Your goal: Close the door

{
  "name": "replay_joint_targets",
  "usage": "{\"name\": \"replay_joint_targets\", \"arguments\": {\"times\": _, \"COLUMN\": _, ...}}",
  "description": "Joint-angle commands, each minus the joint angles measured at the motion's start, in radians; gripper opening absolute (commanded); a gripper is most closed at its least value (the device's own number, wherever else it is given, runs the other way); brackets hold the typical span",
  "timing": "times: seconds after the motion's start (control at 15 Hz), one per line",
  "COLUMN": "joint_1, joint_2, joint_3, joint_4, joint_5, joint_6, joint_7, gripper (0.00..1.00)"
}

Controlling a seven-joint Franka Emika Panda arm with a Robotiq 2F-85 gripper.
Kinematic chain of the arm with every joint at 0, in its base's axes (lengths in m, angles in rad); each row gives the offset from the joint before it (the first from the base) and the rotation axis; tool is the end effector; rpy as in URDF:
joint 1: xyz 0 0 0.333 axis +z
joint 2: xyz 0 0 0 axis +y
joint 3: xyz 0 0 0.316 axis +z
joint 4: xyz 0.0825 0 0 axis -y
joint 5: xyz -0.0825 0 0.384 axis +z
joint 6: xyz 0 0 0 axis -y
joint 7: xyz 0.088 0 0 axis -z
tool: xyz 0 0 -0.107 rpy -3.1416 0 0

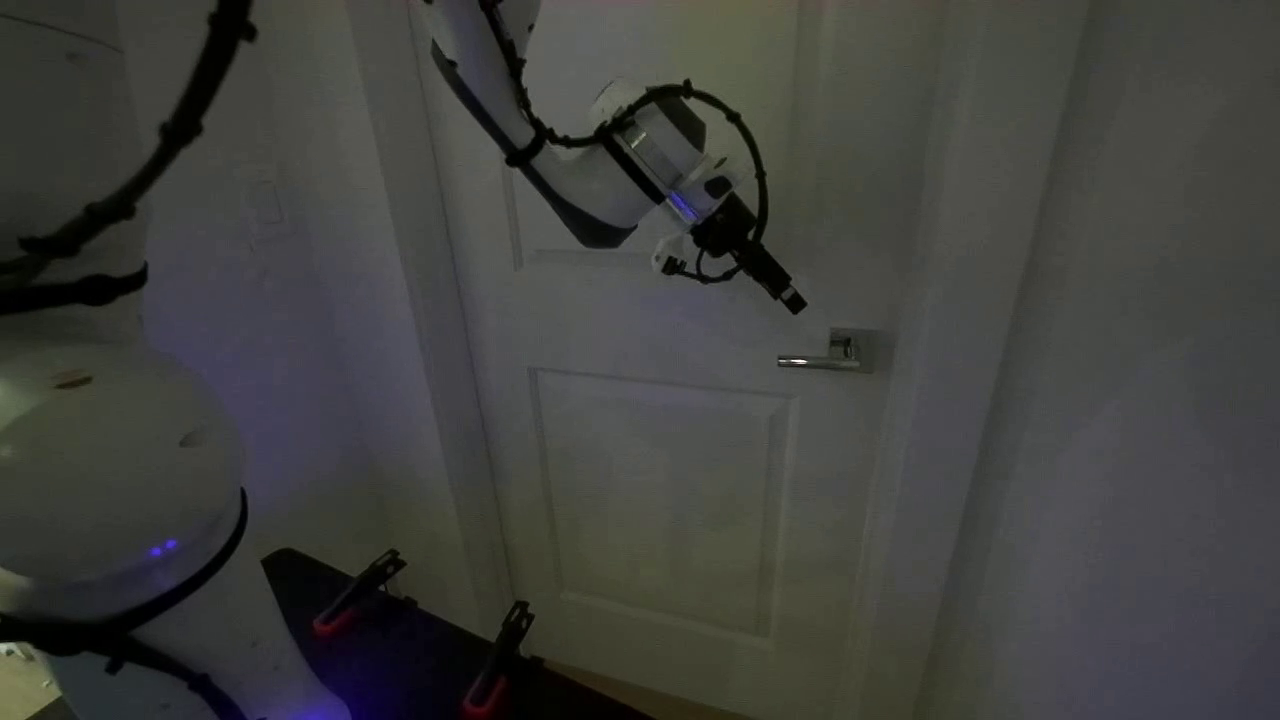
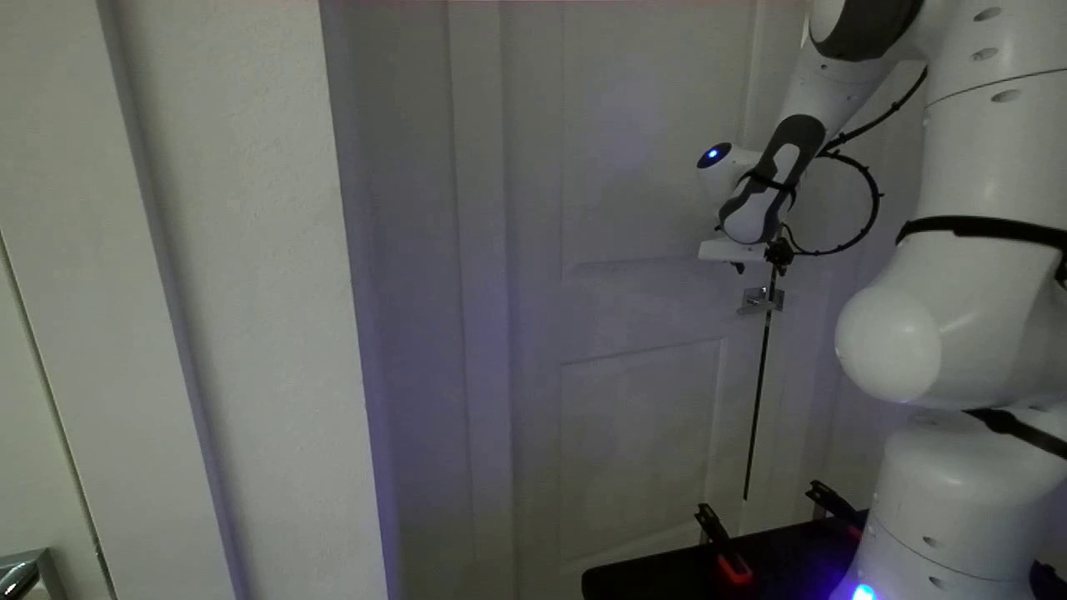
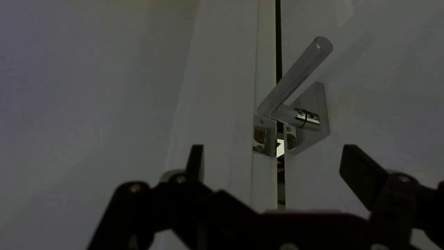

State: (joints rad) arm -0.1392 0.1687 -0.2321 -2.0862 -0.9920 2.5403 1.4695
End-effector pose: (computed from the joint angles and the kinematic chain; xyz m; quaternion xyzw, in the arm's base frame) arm 0.5594 -0.2033 0.3720 0.8038 -0.4732 0.2803 0.2267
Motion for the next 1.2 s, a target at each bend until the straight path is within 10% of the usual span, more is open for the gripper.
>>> {"name": "replay_joint_targets", "arguments": {"times": 0.0, "joint_1": -0.006, "joint_2": 0.052, "joint_3": -0.010, "joint_4": 0.026, "joint_5": -0.071, "joint_6": 0.051, "joint_7": 0.077, "gripper": 1.00}}
{"name": "replay_joint_targets", "arguments": {"times": 1.13, "joint_1": -0.024, "joint_2": 0.187, "joint_3": -0.042, "joint_4": 0.029, "joint_5": -0.341, "joint_6": 0.143, "joint_7": 0.405, "gripper": 1.00}}
